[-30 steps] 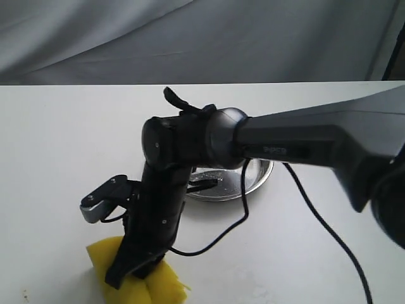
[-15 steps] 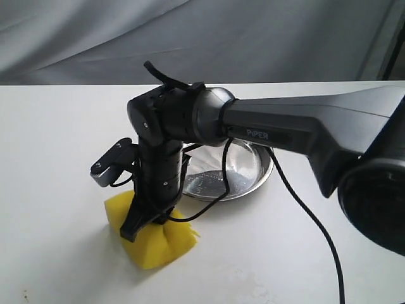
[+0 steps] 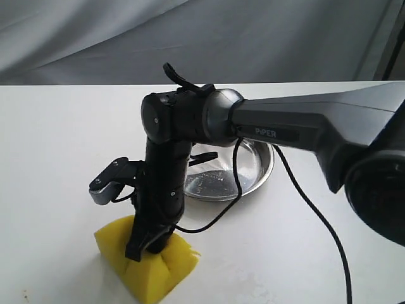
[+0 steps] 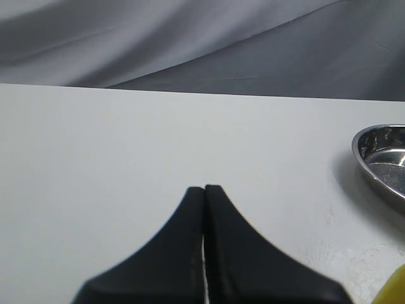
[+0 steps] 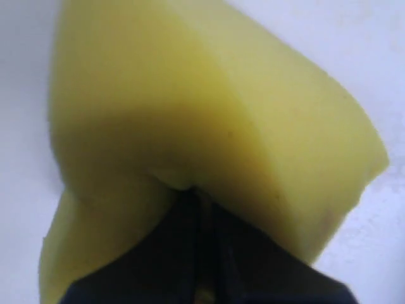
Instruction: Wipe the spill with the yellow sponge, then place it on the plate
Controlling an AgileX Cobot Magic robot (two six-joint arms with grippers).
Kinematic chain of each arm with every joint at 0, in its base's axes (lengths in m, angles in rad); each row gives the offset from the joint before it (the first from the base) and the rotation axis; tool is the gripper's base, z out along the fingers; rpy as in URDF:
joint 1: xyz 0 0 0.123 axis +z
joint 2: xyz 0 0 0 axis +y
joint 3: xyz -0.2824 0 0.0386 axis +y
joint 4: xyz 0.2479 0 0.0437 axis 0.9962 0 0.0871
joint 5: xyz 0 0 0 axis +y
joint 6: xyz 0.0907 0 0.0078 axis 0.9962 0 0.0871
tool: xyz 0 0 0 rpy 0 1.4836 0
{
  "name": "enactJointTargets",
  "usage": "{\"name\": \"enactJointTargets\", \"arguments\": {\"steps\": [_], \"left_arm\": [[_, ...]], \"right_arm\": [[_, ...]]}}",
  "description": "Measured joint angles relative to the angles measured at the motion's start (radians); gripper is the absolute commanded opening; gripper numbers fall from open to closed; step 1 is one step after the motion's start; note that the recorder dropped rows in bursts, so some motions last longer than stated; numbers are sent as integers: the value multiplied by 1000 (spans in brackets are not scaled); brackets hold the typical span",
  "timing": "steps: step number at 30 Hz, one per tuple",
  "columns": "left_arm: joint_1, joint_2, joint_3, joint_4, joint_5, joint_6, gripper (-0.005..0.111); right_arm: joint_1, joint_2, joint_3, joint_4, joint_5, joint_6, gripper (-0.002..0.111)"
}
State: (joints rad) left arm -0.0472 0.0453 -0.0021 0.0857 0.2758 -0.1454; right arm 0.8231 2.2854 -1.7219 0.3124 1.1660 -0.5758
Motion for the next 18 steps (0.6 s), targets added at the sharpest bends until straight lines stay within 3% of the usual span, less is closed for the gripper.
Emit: {"name": "enactJointTargets", "arguments": {"steps": [18], "left_arm": [[0, 0, 0, 0, 0, 0, 0]], "right_arm": [[6, -289, 546, -281, 1, 176, 0]]}}
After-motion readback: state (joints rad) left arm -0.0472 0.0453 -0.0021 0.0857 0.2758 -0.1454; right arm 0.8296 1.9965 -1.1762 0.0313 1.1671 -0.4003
